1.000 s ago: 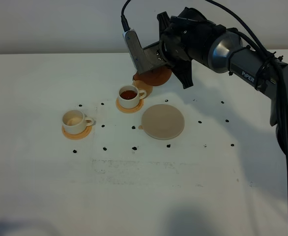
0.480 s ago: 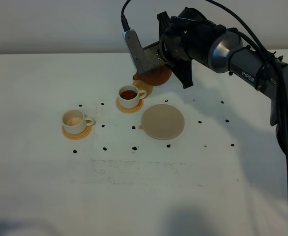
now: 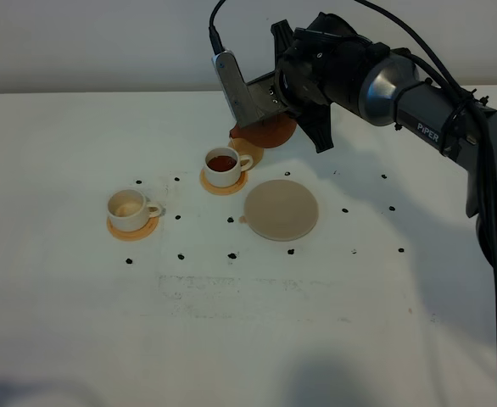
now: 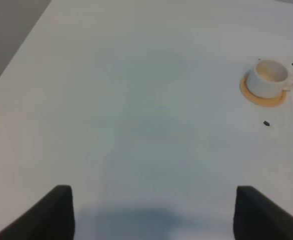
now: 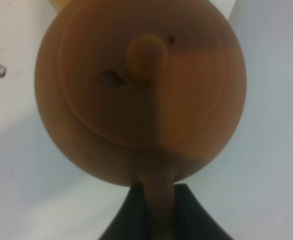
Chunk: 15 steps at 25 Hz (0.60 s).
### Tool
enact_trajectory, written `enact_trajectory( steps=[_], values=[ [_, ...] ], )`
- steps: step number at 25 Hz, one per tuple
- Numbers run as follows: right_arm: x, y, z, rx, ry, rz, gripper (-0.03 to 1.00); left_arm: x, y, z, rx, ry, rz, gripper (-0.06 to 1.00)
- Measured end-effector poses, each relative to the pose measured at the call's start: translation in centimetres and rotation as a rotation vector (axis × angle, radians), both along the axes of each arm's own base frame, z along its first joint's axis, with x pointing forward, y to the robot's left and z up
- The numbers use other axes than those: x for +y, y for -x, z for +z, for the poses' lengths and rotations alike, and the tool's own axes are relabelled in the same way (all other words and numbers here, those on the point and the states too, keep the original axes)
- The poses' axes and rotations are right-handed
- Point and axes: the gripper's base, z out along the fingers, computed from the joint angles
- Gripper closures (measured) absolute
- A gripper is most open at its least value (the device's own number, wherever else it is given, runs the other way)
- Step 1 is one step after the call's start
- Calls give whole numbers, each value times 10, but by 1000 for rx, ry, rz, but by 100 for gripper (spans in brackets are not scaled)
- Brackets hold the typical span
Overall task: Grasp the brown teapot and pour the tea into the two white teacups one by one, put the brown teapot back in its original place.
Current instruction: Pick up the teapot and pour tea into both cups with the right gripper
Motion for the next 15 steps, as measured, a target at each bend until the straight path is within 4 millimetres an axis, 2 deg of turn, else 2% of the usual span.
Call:
enact_trajectory(
  steps=[15],
  values=[
    [0,0,0,-1,0,0,88,0,0,0,0,0,0,28]
  ],
)
